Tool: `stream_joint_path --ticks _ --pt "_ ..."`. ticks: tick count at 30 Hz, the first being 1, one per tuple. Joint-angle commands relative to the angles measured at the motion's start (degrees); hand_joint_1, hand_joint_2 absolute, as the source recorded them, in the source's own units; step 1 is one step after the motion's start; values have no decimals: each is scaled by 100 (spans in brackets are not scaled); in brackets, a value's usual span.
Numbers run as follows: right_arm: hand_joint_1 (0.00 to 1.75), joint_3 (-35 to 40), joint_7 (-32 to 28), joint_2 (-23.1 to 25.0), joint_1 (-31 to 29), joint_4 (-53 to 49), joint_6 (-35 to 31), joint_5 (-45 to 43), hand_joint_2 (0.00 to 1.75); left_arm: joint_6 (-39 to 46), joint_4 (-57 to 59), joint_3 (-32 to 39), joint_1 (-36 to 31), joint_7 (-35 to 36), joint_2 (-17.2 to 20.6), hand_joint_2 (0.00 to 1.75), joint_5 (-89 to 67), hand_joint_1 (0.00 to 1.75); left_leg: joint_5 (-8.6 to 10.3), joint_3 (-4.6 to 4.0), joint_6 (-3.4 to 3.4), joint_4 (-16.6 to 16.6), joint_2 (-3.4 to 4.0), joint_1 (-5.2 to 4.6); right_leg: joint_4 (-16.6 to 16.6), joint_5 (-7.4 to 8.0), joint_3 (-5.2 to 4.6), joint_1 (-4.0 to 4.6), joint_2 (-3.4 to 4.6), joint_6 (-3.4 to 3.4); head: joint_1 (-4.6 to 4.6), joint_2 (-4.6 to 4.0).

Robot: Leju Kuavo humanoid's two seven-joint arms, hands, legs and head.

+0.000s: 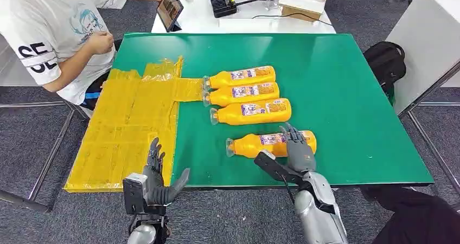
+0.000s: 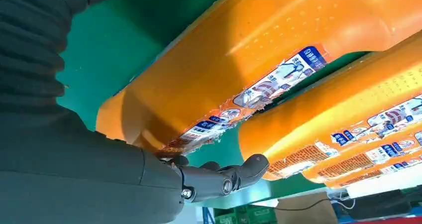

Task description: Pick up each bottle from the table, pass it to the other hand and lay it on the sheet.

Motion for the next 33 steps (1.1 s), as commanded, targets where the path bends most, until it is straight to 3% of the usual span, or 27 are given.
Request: stream_joint_path --ticks 1,33 --pt "0 179 -1 -211 -316 851 79 -61 175 -19 436 -67 -291 35 -85 175 81 0 -3 16 8 -5 -1 0 -8 -2 19 4 -8 -13 0 0" --pt "0 544 43 -540 -565 1115 279 -292 175 13 493 -87 -307 41 -85 175 253 0 -3 12 9 -4 -8 0 -7 -5 18 4 -15 -14 0 0"
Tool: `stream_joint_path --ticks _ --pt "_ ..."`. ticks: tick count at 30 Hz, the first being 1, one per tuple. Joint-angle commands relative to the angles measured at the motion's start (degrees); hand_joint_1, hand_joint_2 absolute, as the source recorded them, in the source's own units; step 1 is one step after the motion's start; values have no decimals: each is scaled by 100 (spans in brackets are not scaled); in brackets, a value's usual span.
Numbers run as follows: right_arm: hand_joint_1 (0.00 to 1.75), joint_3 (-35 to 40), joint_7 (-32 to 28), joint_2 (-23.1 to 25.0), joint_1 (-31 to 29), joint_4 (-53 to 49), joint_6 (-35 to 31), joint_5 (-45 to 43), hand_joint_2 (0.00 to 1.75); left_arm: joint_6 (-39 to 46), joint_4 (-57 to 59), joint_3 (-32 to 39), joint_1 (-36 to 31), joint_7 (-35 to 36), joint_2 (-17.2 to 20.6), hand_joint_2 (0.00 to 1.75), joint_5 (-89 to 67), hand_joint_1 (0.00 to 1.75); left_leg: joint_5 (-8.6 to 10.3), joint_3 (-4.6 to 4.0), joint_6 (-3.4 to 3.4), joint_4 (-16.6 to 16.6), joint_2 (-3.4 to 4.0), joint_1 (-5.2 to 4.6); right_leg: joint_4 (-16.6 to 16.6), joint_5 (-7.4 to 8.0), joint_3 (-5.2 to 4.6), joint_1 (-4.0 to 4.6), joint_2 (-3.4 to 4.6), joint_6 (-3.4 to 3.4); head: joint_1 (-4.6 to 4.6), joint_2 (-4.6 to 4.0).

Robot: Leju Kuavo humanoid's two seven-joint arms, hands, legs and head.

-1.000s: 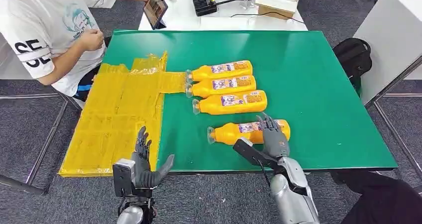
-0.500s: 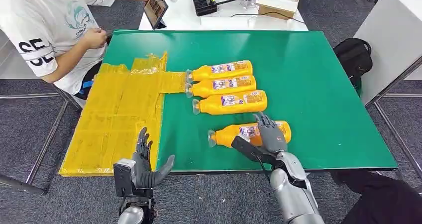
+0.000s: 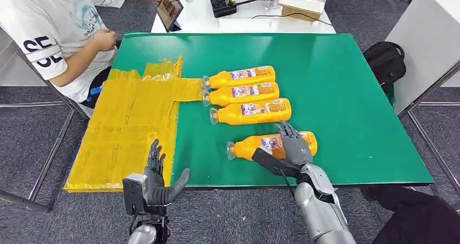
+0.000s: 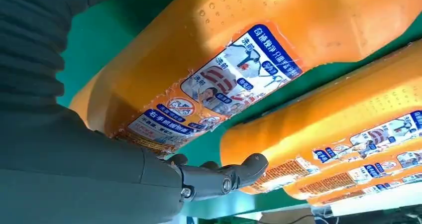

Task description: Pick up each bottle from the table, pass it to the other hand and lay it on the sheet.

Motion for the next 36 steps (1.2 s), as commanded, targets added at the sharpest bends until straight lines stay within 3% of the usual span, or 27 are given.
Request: stream_joint_path --ticks 1,8,15,25,26,27,28,29,30,35,36 --pt "0 156 104 -322 -142 666 150 -113 175 -23 380 -94 -287 48 -85 175 96 0 -1 11 7 -3 -10 0 -5 -4 15 3 -16 -11 0 0" --pt "0 147 268 -526 -341 1031 119 -55 175 -24 480 -130 -321 50 -85 175 101 0 1 17 10 -5 -19 0 -10 -4 25 4 -26 -13 0 0" --pt "0 50 719 -627 -907 1652 30 323 175 -70 662 -225 -396 62 -85 175 156 0 3 18 9 -5 -15 -2 -9 -1 23 2 -20 -11 0 0" --pt "3 12 727 -696 -1090 2010 153 361 175 -104 762 -256 -469 57 -85 175 213 0 4 21 15 -3 -18 -1 -8 -3 28 4 -24 -13 2 0" --pt "14 -10 720 -757 -1186 2193 266 328 175 -122 807 -289 -505 50 -85 175 233 0 4 21 14 -4 -17 -2 -8 -2 27 3 -22 -11 0 0" --pt "44 -17 715 -788 -1210 2233 289 322 175 -126 819 -300 -518 49 -85 175 238 0 5 15 11 -2 -13 -2 -5 0 19 1 -16 -6 0 0" --pt "105 -9 678 -809 -1315 2407 331 324 175 -133 872 -323 -555 33 -85 175 277 0 5 18 15 -2 -18 -2 -7 -1 25 3 -23 -11 2 0" --pt "140 -15 658 -826 -1359 2511 382 303 175 -137 907 -338 -575 31 -85 175 289 0 6 18 14 -2 -17 -2 -6 -1 24 2 -22 -9 0 0" --pt "148 -25 612 -831 -1384 2569 393 275 175 -139 931 -344 -588 26 -85 175 300 0 6 17 11 -1 -14 -1 -6 0 21 2 -18 -6 0 0" --pt "148 -25 612 -831 -1384 2569 393 275 175 -139 931 -344 -588 26 -85 175 300 0 8 33 12 -4 -21 0 -10 0 37 4 -26 -11 0 0" --pt "159 -30 587 -823 -1379 2589 381 260 175 -140 944 -343 -592 22 -85 175 307 0 10 36 16 -8 -30 1 -16 0 43 7 -38 -18 2 0"
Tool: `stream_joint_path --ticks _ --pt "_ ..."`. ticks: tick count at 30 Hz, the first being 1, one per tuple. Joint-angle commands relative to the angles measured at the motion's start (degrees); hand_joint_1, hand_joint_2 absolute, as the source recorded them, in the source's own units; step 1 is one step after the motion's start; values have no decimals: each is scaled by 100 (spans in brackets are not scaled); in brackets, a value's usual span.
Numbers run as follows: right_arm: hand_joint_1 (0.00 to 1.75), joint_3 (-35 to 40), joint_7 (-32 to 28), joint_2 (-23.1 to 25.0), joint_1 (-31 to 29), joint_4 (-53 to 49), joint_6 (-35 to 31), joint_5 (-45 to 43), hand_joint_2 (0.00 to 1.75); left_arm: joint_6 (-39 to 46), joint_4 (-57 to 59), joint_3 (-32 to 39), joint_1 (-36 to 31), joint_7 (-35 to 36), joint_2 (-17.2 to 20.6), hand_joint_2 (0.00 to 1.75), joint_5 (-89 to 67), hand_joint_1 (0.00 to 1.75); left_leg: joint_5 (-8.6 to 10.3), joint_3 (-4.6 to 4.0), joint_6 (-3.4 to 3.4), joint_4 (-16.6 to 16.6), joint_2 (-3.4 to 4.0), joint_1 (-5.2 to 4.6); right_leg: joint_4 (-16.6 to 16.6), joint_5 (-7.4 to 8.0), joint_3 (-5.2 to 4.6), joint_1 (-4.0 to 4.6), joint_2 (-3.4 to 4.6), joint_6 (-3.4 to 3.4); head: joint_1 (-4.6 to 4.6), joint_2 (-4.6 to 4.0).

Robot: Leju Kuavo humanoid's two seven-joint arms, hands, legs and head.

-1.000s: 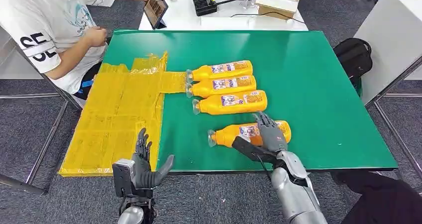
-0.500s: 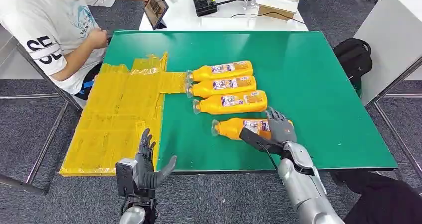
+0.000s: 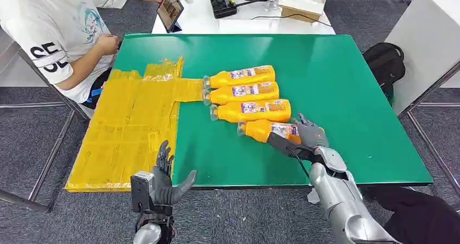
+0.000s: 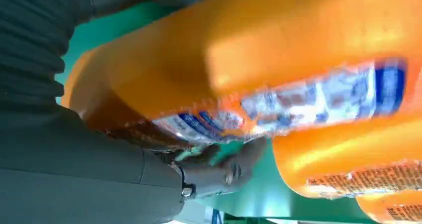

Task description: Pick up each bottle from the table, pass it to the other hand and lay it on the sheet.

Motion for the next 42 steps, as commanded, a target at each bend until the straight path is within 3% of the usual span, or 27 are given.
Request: stream_joint_path --ticks 1,5,14,18,20,22,23,24,25,26,28,31,36,42 --pt "164 -119 -12 -104 -84 895 118 -51 175 -11 518 -118 -390 0 -118 175 46 0 5 9 8 -6 -25 3 -8 -4 20 6 -32 -14 2 0" --pt "175 -168 -148 -134 -96 1069 174 -204 175 -27 633 -153 -455 -19 -118 175 92 0 4 17 13 -11 -25 3 -14 -4 32 8 -34 -19 0 0" --pt "175 -221 -470 -383 -112 1119 437 -569 175 -53 728 -153 -511 -58 -118 175 172 0 8 21 13 -9 -39 3 -16 -4 36 8 -48 -17 2 0" --pt "175 -286 -777 -130 52 723 147 -807 175 -10 644 -117 -433 -60 -118 175 191 0 6 24 12 -9 -26 3 -15 -2 38 8 -36 -18 0 0" --pt "175 -387 -1579 429 505 -441 -246 -1255 175 46 488 -79 -322 -29 -118 175 122 0 2 34 8 -10 -10 6 -15 -1 43 10 -18 -17 -2 0" --pt "175 -189 -1710 924 1177 -2242 -399 -1505 175 20 426 -29 -260 -28 -118 175 40 0 -2 30 4 -7 6 6 -8 -1 39 10 0 -15 4 0" --pt "175 -141 -2086 1143 1510 -3154 -500 -1859 175 -23 414 -63 -269 -28 -118 175 -8 0 -5 33 5 -8 16 7 -8 -1 39 12 8 -21 2 0" --pt "175 14 -2457 1322 1934 -4420 -705 -2103 175 -61 429 -147 -302 -17 -118 175 -34 0 -11 30 2 -9 34 5 2 -5 29 10 23 -29 2 0" --pt "175 111 -2225 1319 2118 -4965 -554 -2097 175 -72 448 -205 -330 -9 -118 175 -31 0 -11 14 -1 -1 33 2 13 -1 13 6 24 -21 0 0" --pt "175 167 -2412 1306 2261 -5545 -783 -2177 175 -55 503 -283 -374 2 -118 175 -11 0 -19 7 -4 4 28 1 23 -11 4 7 15 -27 -2 0" --pt "175 111 -2444 1286 2332 -5790 -836 -2221 175 20 561 -351 -400 -13 -118 175 41 0 -11 -23 -3 12 -15 -6 44 -23 -24 -1 -24 -21 -4 0" --pt "175 -59 -2971 1351 2391 -5839 -1480 -2566 175 257 854 -557 -434 -242 -118 175 286 0 -8 -35 8 7 -48 3 25 -26 -19 8 -58 -17 -2 0" --pt "175 -143 -3359 1445 2493 -5757 -2167 -2886 175 310 905 -732 -437 -313 -118 175 621 0 -4 -44 7 -1 -26 -2 11 -12 -30 -4 -35 -13 -2 0" --pt "175 1 -3495 1494 2685 -5201 -2100 -3014 175 -199 484 -680 -304 -313 -118 175 753 0 -7 -37 5 -4 -18 -2 3 -11 -24 0 -27 -16 0 0"
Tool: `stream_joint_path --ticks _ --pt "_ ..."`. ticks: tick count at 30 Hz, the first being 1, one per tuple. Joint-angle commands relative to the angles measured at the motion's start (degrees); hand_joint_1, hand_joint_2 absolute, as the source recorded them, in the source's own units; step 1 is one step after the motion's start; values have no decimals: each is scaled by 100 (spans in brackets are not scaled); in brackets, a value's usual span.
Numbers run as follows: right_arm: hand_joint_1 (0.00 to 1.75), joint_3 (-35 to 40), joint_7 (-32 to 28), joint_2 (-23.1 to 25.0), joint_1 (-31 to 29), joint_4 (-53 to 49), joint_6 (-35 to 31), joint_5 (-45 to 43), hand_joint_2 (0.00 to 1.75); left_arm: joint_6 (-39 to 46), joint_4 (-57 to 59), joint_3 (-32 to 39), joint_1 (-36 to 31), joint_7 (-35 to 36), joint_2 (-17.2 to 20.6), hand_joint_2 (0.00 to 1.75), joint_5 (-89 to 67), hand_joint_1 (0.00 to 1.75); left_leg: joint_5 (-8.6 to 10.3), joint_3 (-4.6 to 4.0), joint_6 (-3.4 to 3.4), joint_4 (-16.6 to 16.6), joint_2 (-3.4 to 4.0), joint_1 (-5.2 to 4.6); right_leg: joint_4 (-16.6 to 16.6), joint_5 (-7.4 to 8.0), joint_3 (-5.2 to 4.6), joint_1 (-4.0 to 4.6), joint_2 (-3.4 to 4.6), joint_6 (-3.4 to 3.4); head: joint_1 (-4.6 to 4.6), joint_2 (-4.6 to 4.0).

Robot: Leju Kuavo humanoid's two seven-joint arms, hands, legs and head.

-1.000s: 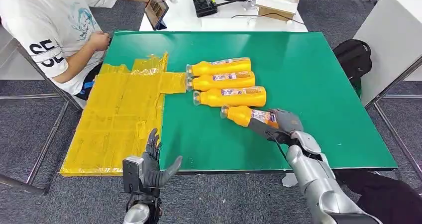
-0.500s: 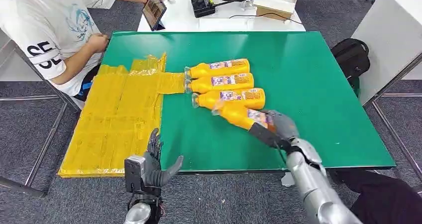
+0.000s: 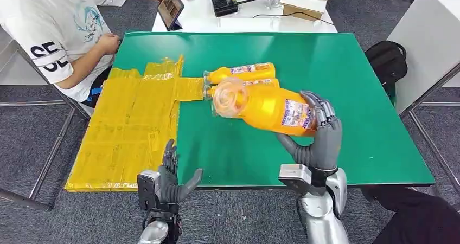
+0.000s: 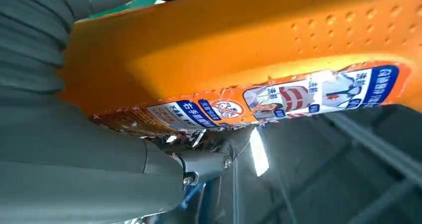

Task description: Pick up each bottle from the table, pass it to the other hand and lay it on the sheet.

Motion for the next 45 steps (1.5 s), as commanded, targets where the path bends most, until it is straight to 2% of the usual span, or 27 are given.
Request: stream_joint_path --ticks 1,7,8,16,30,34,36,38,39,45 --pt "175 -14 -165 173 246 351 -4 -83 175 -357 -24 -169 -21 -2 -164 175 105 0 -4 11 3 -2 0 1 -1 -4 11 4 -4 -11 -2 0" --pt "175 -3 -181 191 241 373 -23 -72 175 -358 -54 -166 -4 3 -164 175 106 0 -9 19 7 -1 5 4 0 -7 18 9 -2 -13 -2 0" --pt "175 34 -162 228 308 404 134 -87 175 -484 -225 -163 42 -2 -164 175 88 0 -5 12 5 -1 3 3 0 -5 11 7 -2 -10 0 0" --pt "175 580 -475 794 708 1435 147 -114 175 -644 -1342 -281 383 125 -164 175 31 0 -12 20 1 -4 16 9 -3 -7 18 14 9 -17 0 0" --pt "175 477 -457 818 687 1551 138 -236 175 -655 -1306 -293 384 125 -164 175 31 0 -11 23 6 -6 7 5 -3 -10 24 10 -1 -18 0 0" --pt "175 387 -403 881 459 2423 99 -584 175 -667 -1327 -345 396 118 -164 175 34 0 -12 33 7 -10 6 7 -9 -11 34 13 -3 -20 0 0" --pt "175 617 -470 881 183 3206 -276 -745 175 -673 -1203 -396 348 115 -164 175 39 0 -14 39 8 -12 18 9 -13 -8 37 15 8 -21 0 0" --pt "175 759 -538 881 25 3658 -527 -964 175 -682 -1168 -459 328 104 -164 175 45 0 -6 18 3 -8 16 8 -7 -1 16 12 11 -11 0 0" --pt "175 757 -578 881 -30 3801 -582 -1081 175 -681 -1161 -473 329 104 -164 175 46 0 -11 34 7 -10 26 10 -11 -2 30 15 18 -18 0 0" --pt "175 370 -621 881 -59 3657 -627 -1259 175 -580 -1086 -525 303 45 -164 175 -30 0 -12 31 9 -7 11 5 -6 -10 32 10 1 -19 0 0"
